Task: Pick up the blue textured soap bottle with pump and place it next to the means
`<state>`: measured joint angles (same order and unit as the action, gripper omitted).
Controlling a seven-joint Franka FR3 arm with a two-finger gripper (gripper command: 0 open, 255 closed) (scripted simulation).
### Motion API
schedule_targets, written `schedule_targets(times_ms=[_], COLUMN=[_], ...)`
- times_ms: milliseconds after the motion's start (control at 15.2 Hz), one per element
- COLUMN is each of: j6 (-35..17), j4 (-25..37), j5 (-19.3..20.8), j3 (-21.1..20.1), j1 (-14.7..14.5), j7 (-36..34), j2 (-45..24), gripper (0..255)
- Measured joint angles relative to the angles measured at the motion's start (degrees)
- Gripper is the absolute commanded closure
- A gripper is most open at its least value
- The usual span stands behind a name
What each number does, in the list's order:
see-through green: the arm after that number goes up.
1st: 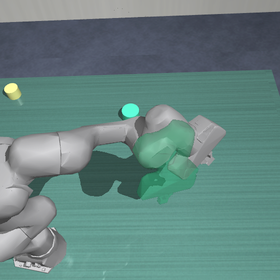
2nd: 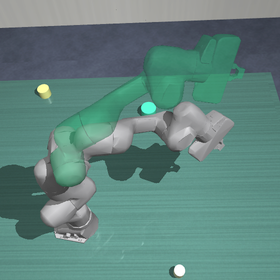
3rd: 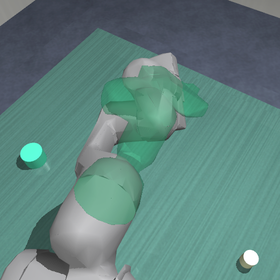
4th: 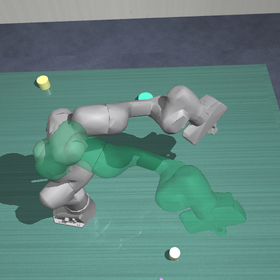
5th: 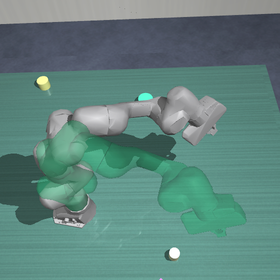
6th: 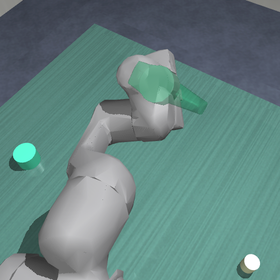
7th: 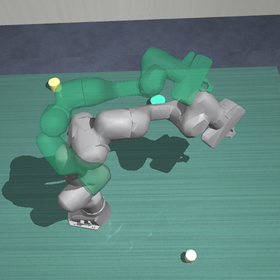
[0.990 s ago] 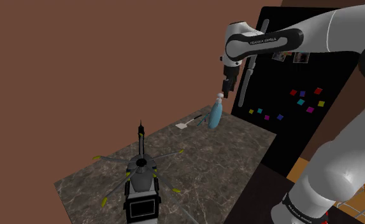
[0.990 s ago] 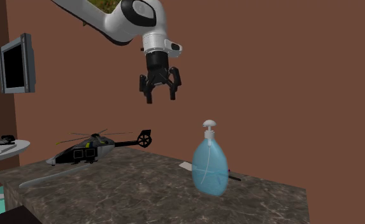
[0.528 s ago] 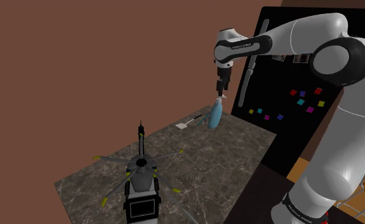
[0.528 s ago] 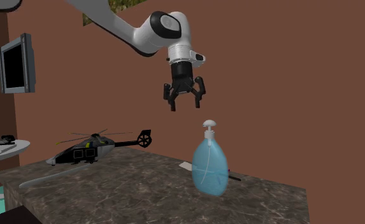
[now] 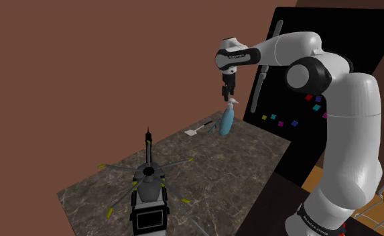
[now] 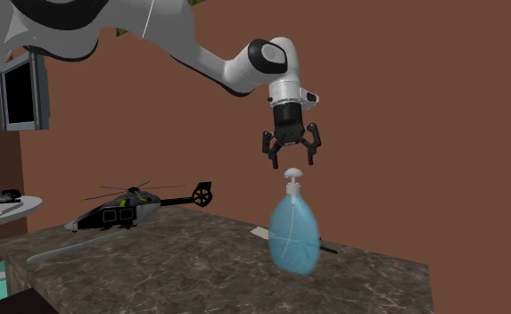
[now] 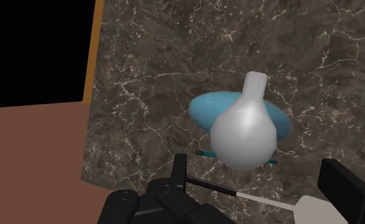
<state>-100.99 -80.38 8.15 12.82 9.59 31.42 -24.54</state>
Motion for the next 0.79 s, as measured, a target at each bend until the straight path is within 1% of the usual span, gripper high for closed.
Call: schedule_targets(times_ms=[132, 396, 792], j6=[-0.8, -3.8, -4.8], j4=[0.1, -2.6, -3.3], j5=[-0.1, -0.1, -0.1], j3=[0.0, 0.1, 0.1], j1=[0.2, 0.5, 0.7], j7=[0.1, 0.0, 0.1], j2=[-0.9, -1.2, -1.4], gripper=[0, 0, 0])
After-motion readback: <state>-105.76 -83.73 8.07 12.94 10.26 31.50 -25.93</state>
